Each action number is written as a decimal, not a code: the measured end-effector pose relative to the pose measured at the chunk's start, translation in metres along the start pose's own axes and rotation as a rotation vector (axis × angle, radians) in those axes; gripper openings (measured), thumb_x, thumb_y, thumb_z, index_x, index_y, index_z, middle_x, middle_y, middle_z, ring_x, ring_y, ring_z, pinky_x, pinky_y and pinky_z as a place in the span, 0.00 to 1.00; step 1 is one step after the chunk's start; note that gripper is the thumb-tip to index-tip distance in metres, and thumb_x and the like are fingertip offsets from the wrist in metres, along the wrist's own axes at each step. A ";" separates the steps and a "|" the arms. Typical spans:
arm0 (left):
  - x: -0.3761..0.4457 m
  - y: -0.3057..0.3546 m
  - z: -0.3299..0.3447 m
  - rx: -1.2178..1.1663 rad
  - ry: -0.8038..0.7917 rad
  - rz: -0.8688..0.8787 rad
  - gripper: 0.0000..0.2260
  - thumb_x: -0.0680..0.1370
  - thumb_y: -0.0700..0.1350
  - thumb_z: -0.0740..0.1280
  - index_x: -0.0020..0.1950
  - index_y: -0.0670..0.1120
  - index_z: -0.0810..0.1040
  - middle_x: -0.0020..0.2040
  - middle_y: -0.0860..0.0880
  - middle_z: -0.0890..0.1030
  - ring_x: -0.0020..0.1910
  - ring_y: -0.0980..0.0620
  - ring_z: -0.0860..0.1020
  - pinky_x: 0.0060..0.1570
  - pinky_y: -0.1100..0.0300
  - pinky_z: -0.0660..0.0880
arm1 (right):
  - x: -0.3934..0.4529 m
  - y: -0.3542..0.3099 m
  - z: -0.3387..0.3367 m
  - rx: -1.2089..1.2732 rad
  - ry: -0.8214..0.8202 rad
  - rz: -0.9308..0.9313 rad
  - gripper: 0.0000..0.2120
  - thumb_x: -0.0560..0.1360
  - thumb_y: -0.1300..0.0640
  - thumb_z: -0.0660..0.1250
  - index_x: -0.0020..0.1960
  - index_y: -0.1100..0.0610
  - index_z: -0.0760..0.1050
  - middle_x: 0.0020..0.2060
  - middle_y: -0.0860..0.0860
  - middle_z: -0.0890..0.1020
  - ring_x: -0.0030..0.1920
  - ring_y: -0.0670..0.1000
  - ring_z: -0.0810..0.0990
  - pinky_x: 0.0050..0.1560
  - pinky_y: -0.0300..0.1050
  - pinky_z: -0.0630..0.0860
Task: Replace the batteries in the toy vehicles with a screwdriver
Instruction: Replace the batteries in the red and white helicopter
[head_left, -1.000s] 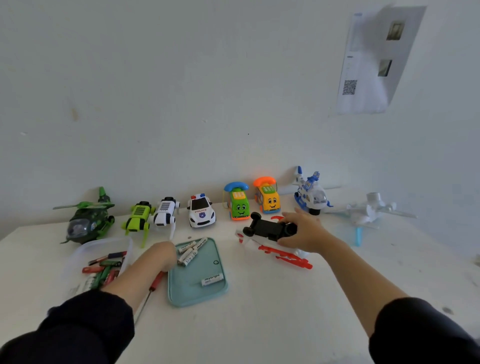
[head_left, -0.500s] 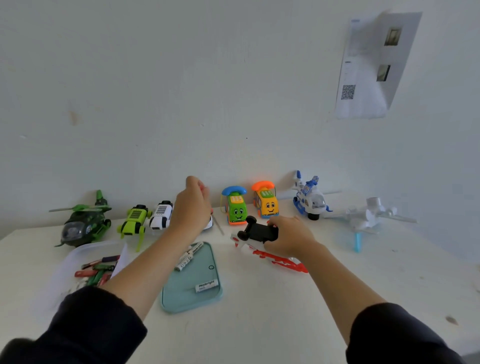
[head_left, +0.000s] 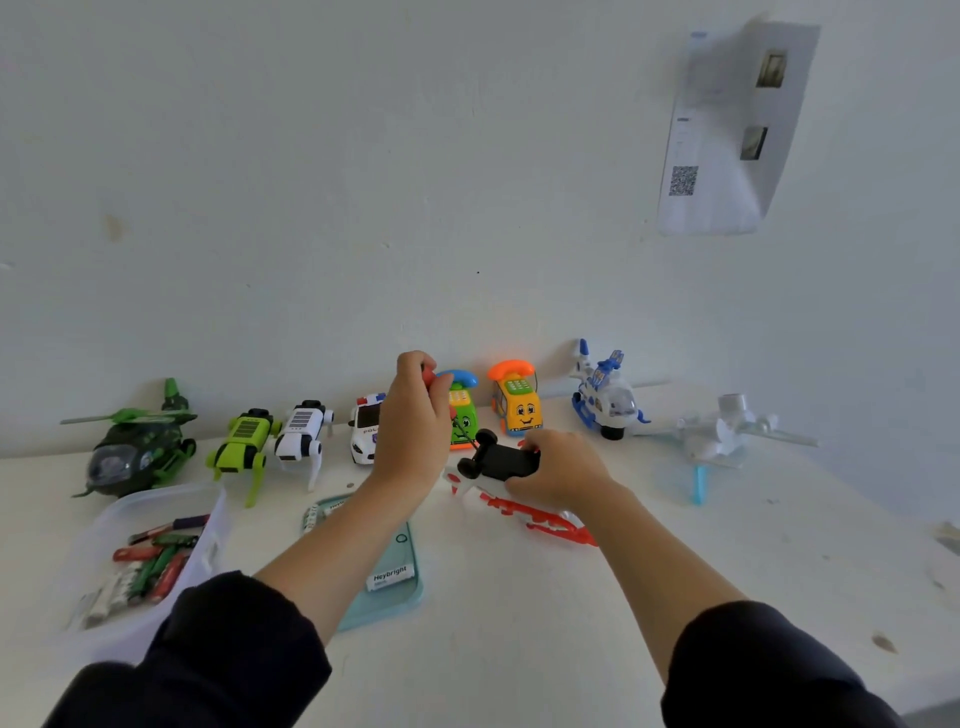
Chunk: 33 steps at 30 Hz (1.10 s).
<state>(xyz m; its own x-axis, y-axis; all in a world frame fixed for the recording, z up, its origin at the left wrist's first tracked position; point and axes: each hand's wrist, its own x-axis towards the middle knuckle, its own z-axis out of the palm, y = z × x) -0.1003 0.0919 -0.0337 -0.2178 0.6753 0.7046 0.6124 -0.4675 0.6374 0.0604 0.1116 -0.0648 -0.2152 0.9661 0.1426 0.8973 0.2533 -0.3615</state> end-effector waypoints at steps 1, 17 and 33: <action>0.000 0.000 0.002 0.019 0.000 0.027 0.03 0.81 0.42 0.59 0.49 0.46 0.65 0.40 0.42 0.75 0.37 0.43 0.77 0.38 0.51 0.74 | 0.000 0.000 0.000 -0.007 0.002 -0.005 0.17 0.71 0.50 0.67 0.57 0.52 0.72 0.45 0.50 0.76 0.47 0.50 0.74 0.46 0.41 0.67; 0.009 -0.054 0.011 -0.603 0.273 -0.995 0.06 0.82 0.43 0.58 0.53 0.41 0.70 0.54 0.36 0.78 0.41 0.43 0.80 0.29 0.54 0.77 | 0.004 0.020 0.004 0.036 0.069 -0.059 0.17 0.73 0.47 0.65 0.61 0.47 0.70 0.48 0.48 0.79 0.45 0.50 0.76 0.46 0.45 0.74; 0.007 -0.017 0.007 -0.149 0.060 -0.394 0.10 0.78 0.43 0.66 0.56 0.45 0.68 0.42 0.45 0.76 0.40 0.44 0.81 0.45 0.46 0.80 | -0.051 0.047 0.078 0.419 0.563 -0.202 0.40 0.61 0.31 0.67 0.68 0.42 0.59 0.71 0.42 0.62 0.74 0.46 0.49 0.70 0.59 0.53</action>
<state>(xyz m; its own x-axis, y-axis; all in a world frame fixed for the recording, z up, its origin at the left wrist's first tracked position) -0.1073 0.1087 -0.0418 -0.4597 0.7866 0.4122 0.3576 -0.2609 0.8967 0.0836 0.0783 -0.1609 -0.0289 0.7548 0.6554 0.6143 0.5306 -0.5840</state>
